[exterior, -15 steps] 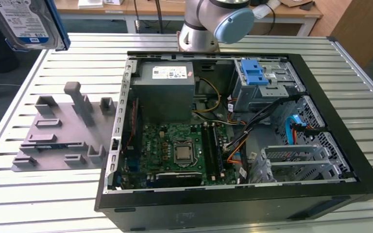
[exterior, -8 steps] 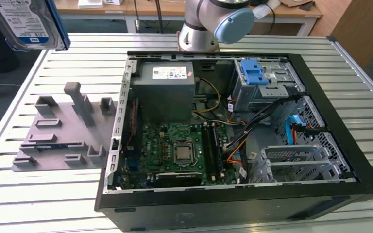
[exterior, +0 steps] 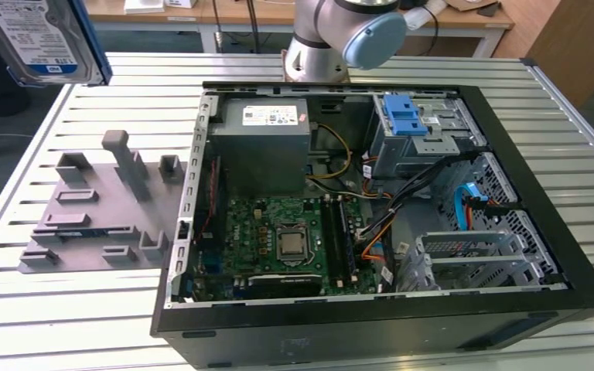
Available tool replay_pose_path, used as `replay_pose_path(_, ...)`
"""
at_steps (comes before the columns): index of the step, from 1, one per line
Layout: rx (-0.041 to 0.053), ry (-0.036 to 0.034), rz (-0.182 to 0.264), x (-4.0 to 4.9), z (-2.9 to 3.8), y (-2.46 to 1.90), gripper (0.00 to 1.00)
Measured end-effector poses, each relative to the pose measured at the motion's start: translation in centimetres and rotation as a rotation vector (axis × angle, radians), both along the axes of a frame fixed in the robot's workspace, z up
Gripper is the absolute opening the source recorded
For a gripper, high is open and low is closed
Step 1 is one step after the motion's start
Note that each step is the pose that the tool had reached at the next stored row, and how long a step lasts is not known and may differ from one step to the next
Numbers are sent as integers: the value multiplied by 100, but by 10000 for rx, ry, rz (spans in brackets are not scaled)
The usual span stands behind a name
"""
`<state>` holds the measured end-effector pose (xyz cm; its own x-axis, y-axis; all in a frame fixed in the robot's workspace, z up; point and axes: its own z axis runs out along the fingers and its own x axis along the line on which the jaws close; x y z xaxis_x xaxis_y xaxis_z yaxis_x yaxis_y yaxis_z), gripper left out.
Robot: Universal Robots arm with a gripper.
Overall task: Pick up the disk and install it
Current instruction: 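Pick up the disk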
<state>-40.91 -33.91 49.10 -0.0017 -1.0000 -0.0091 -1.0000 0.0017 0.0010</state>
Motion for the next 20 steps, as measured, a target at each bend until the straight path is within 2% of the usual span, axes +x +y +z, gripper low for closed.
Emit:
replay_pose_path(8, -1, 0, 0, 194, 0, -43, 36)
replay_pose_path(20, -1, 1, 1, 430, 0, -178, 36)
